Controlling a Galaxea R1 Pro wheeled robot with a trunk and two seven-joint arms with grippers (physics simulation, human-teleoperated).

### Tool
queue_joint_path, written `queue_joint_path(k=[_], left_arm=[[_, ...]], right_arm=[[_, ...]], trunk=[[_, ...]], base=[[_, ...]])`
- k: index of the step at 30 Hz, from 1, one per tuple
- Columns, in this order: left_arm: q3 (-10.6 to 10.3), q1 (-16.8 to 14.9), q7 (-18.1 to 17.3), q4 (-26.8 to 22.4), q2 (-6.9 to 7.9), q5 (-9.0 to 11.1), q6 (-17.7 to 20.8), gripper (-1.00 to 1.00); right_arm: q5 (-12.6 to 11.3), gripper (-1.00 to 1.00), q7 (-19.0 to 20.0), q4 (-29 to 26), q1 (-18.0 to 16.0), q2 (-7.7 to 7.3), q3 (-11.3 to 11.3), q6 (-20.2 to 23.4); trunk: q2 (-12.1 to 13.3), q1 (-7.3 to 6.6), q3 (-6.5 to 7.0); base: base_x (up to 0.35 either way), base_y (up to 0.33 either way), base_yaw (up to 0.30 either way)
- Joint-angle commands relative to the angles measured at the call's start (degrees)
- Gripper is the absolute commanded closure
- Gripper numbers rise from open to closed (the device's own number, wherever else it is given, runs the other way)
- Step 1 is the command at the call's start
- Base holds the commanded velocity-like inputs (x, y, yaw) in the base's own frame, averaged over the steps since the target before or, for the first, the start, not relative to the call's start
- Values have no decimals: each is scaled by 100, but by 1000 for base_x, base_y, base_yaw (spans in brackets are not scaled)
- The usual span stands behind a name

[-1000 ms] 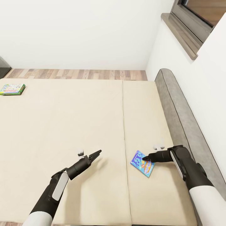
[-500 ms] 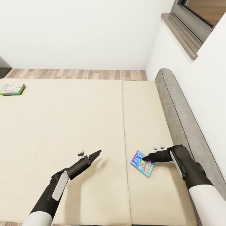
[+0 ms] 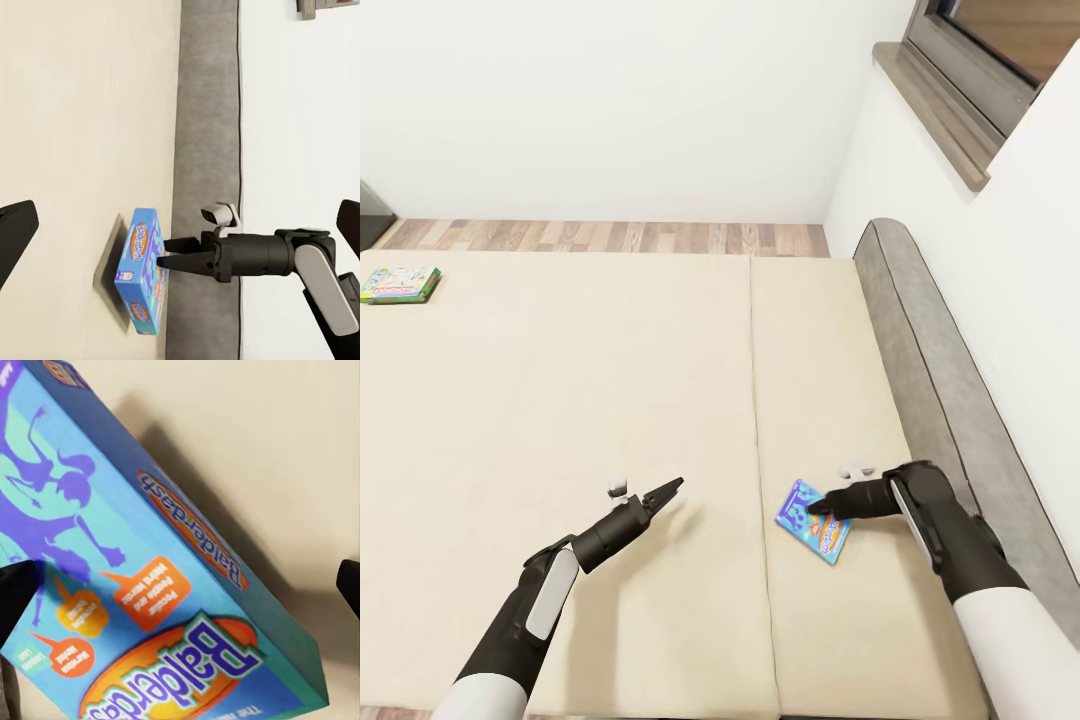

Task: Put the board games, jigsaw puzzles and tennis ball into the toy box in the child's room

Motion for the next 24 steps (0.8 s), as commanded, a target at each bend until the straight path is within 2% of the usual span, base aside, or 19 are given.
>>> queue_joint_path(k=[1, 10, 24], left_arm=[[13, -4, -13, 2, -6, 12, 45, -100], [9, -4, -13, 2, -6, 12, 46, -100], [6, -4, -13, 2, -6, 12, 45, -100]], right_arm=[[-47, -100, 69, 68, 1, 25, 49, 18], [-48, -100, 77, 233, -5, 255, 214, 18], [-53, -100, 85, 388, -15, 343, 255, 18]], trunk=[[-2, 1, -4], [-2, 1, -4], [-2, 1, -4]], base=[[0, 0, 0], [0, 0, 0], [0, 0, 0]])
